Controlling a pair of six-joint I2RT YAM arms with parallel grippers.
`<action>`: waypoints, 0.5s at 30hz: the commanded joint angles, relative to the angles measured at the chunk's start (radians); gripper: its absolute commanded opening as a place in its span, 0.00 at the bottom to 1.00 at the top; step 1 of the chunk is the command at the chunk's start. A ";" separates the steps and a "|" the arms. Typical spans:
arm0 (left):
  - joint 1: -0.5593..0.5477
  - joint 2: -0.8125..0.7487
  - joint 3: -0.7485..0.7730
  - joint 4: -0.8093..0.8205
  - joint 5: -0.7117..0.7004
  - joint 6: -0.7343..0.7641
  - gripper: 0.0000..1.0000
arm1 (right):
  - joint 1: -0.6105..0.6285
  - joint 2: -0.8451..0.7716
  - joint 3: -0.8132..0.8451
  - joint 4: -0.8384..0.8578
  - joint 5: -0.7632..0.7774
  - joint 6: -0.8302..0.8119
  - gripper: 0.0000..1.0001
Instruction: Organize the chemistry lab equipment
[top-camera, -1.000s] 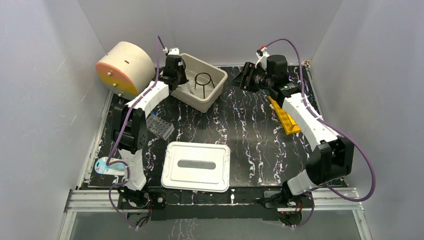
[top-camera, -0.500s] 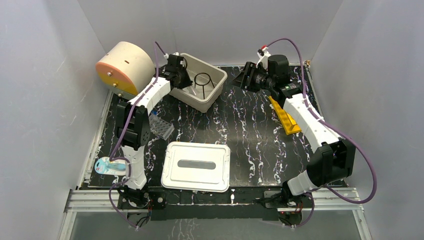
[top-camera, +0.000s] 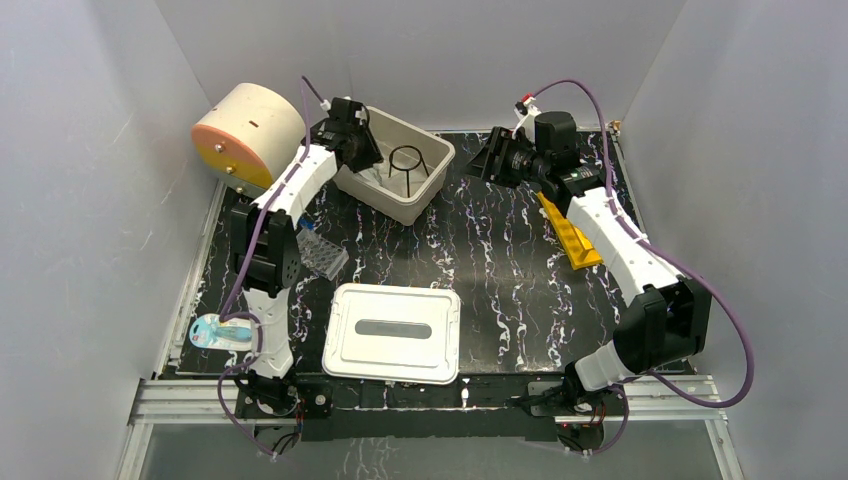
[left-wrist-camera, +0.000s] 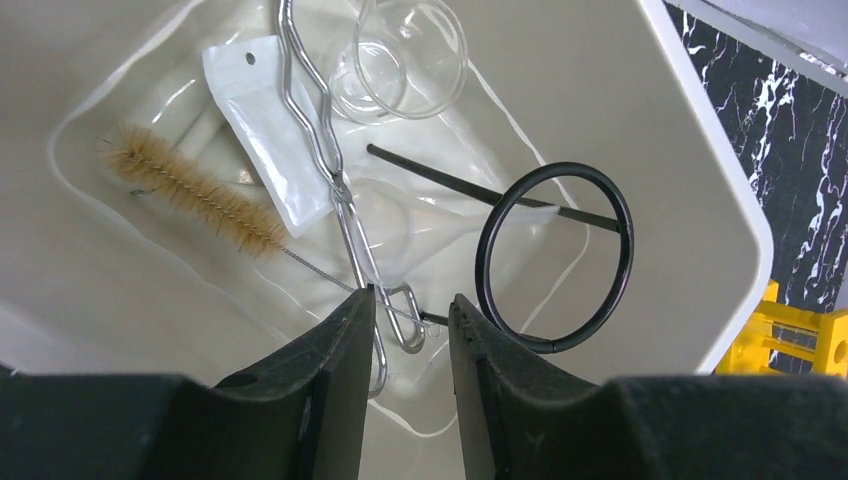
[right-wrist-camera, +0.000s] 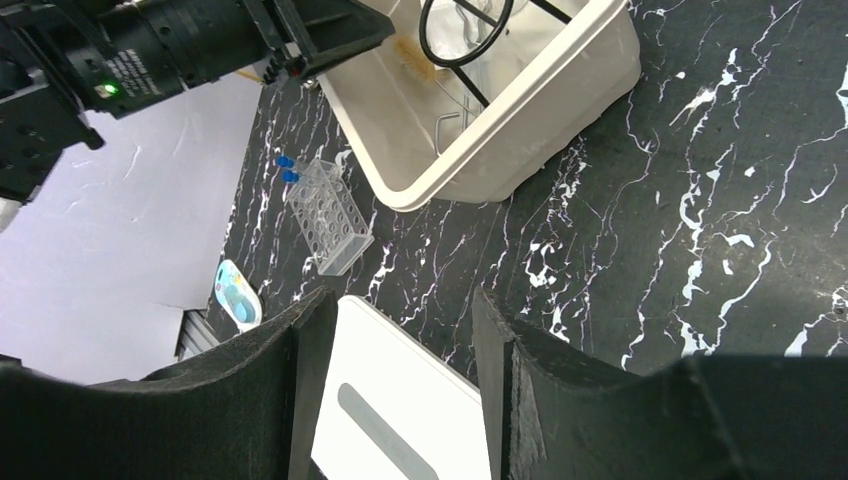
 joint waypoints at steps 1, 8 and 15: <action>0.009 -0.038 0.081 -0.071 -0.015 0.046 0.34 | -0.004 -0.031 -0.013 0.010 0.036 -0.035 0.62; 0.009 -0.160 0.049 -0.110 0.023 0.126 0.50 | 0.005 -0.016 -0.053 0.032 0.057 -0.027 0.72; 0.009 -0.399 -0.162 -0.130 0.065 0.169 0.73 | 0.050 -0.036 -0.113 -0.006 0.116 -0.078 0.72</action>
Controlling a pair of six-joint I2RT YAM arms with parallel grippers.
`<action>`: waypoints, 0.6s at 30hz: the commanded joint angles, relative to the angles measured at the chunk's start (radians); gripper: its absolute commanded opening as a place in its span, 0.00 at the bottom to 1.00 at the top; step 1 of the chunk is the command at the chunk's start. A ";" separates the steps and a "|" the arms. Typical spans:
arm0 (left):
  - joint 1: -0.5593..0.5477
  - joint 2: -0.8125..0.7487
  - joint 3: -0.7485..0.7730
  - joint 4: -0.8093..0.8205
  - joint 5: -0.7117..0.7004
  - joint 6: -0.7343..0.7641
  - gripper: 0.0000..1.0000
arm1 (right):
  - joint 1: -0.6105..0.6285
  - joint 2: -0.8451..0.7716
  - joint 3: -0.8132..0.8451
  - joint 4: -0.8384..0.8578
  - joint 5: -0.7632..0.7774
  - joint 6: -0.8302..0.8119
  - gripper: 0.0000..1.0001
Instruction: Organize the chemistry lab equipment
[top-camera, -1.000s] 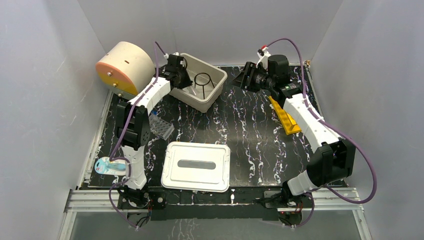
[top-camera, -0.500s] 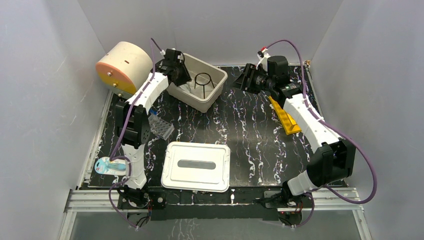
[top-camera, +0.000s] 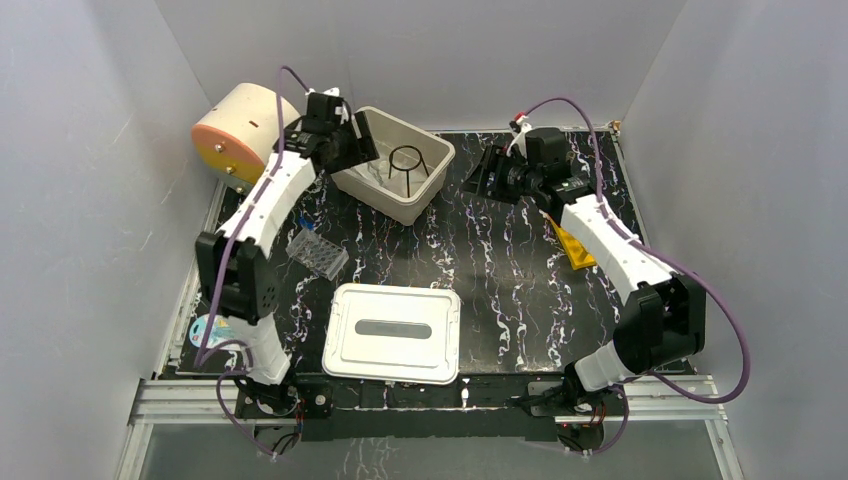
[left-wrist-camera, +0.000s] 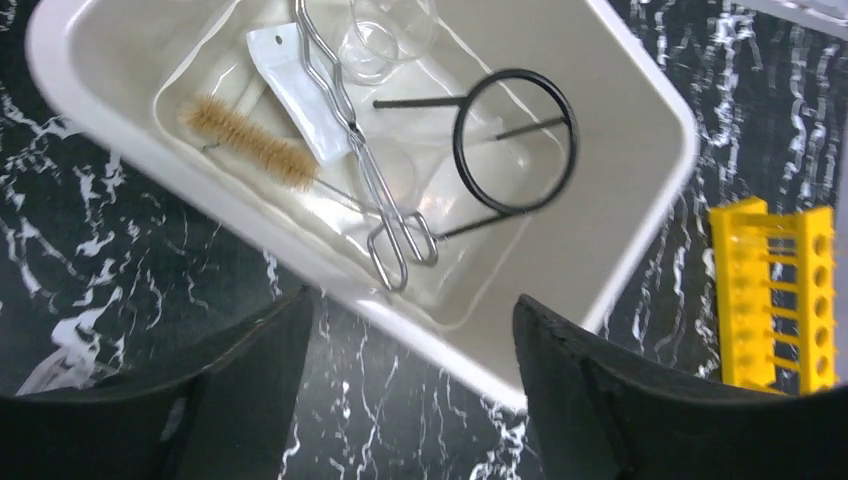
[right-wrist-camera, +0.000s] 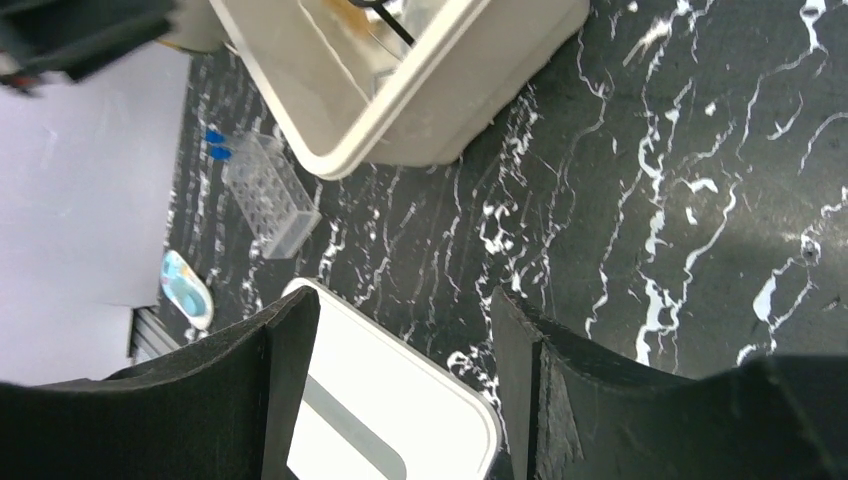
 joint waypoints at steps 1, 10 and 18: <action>0.001 -0.228 -0.128 -0.042 0.043 0.039 0.77 | 0.044 -0.038 -0.027 -0.022 0.072 -0.068 0.72; 0.006 -0.506 -0.463 -0.143 -0.069 0.017 0.98 | 0.220 -0.024 -0.093 -0.091 0.241 -0.143 0.72; 0.007 -0.617 -0.727 -0.147 -0.062 -0.063 0.97 | 0.406 0.051 -0.157 -0.112 0.344 -0.282 0.72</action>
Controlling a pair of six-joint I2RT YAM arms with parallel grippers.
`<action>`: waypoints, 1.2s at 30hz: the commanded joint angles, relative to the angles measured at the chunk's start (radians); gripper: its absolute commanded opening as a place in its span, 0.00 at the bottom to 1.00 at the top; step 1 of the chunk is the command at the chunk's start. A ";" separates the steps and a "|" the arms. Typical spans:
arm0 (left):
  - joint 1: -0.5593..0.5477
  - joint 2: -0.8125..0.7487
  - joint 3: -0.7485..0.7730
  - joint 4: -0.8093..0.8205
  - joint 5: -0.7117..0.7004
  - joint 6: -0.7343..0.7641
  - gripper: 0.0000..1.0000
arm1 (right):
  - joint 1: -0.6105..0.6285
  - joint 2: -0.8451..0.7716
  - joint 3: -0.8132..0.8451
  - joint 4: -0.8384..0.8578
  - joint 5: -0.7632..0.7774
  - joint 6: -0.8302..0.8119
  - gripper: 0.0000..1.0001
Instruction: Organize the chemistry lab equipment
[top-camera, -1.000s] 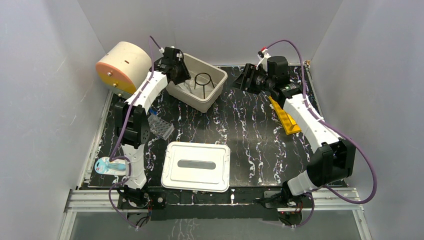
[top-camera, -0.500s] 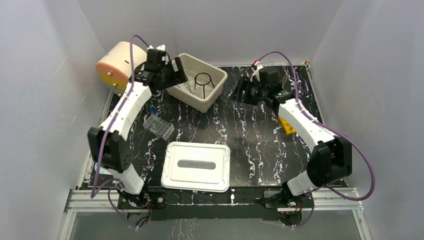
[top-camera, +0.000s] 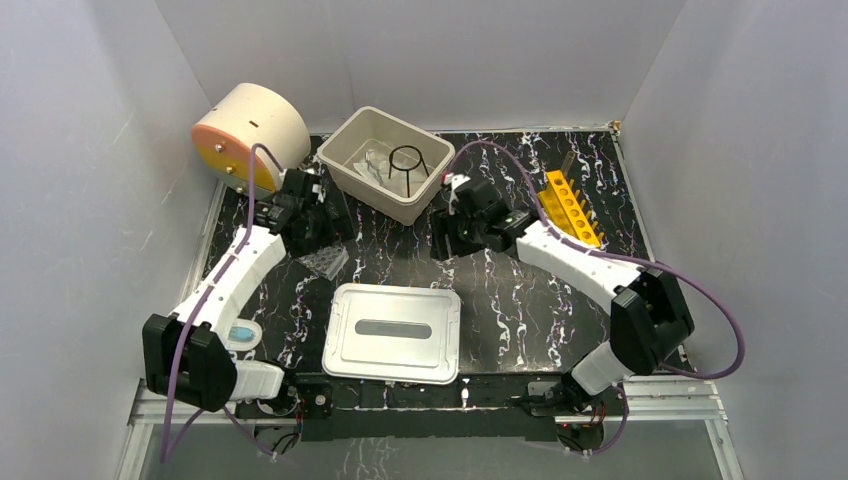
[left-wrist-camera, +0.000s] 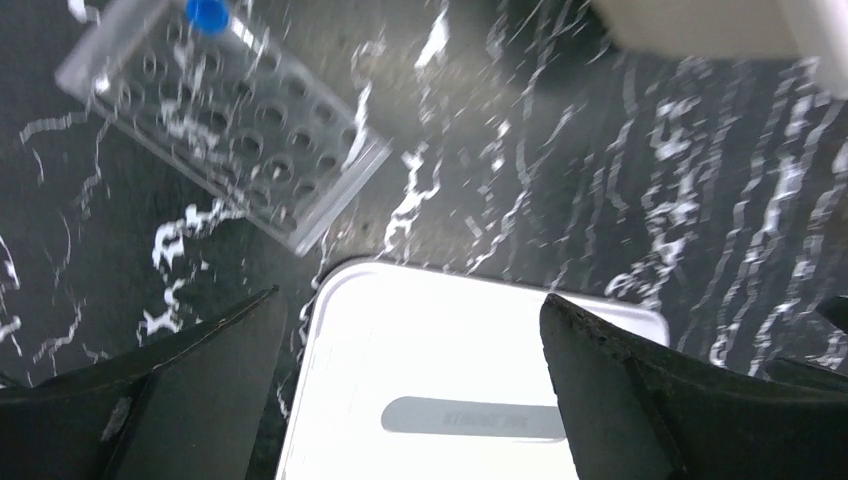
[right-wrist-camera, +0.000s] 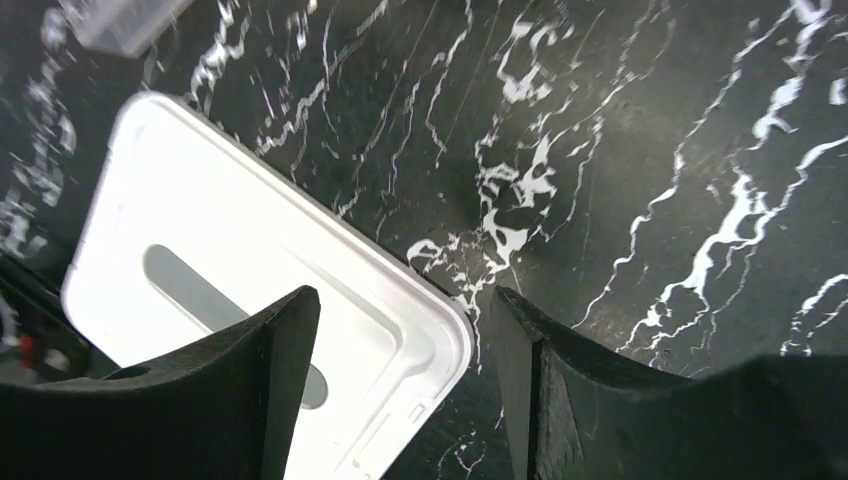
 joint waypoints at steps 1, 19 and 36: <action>0.006 -0.067 -0.092 -0.028 -0.009 -0.040 0.96 | 0.088 0.032 -0.038 0.001 0.089 -0.126 0.71; 0.005 -0.010 -0.054 0.030 -0.067 -0.053 0.98 | 0.194 0.217 -0.073 0.066 0.079 -0.397 0.57; 0.005 0.024 -0.005 0.045 -0.077 -0.053 0.98 | 0.235 0.265 -0.058 -0.012 0.120 -0.594 0.27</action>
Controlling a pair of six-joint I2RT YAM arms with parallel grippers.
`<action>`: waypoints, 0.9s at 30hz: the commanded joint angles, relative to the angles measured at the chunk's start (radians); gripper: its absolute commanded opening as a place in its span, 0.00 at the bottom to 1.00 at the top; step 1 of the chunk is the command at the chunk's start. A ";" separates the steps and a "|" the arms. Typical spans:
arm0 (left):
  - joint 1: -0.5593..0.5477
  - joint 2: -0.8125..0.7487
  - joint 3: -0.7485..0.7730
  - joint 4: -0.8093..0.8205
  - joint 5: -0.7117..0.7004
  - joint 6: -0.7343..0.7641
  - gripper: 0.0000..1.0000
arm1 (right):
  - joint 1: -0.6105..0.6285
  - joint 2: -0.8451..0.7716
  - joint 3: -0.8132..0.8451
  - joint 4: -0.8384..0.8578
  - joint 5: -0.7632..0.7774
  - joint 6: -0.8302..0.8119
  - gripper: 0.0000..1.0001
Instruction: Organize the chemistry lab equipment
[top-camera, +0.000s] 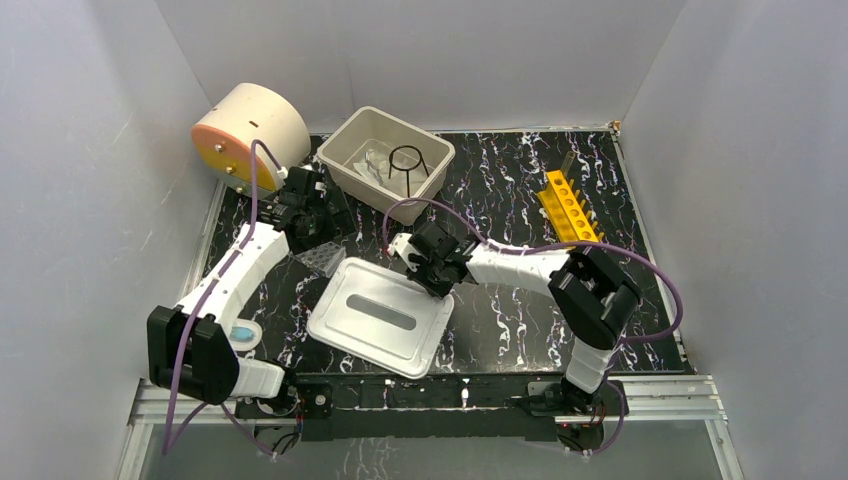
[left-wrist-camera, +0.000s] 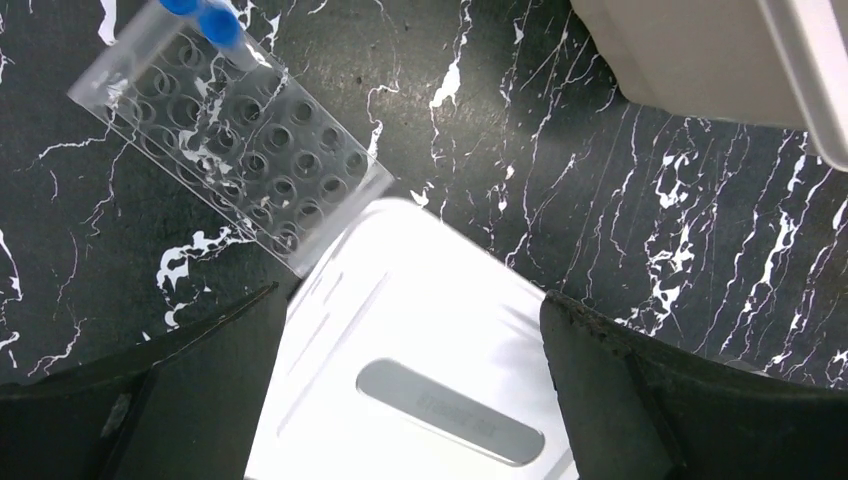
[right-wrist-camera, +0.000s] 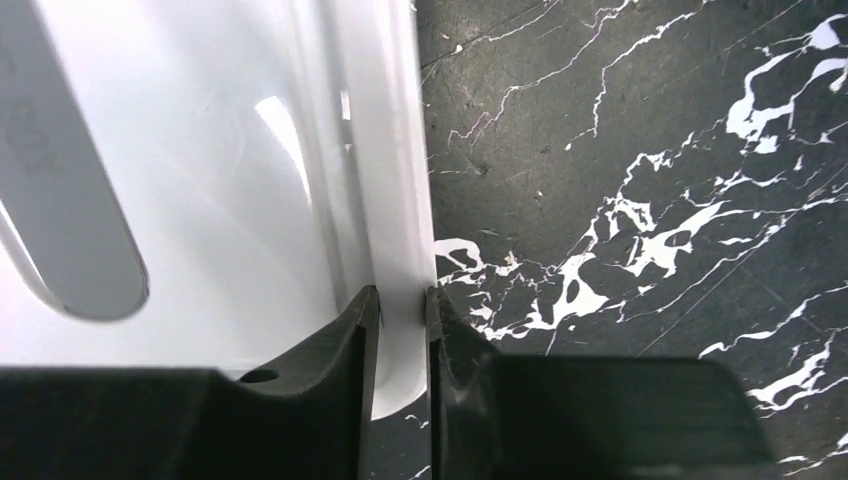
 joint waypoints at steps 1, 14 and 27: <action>0.005 0.003 0.038 0.007 -0.004 -0.004 0.98 | -0.001 -0.001 -0.020 -0.057 0.046 -0.067 0.24; 0.006 0.067 0.068 0.051 0.054 -0.032 0.98 | -0.002 -0.148 -0.151 -0.137 0.139 -0.063 0.30; 0.006 0.053 0.089 0.054 0.032 -0.022 0.98 | -0.001 0.036 0.063 -0.070 0.052 -0.011 0.43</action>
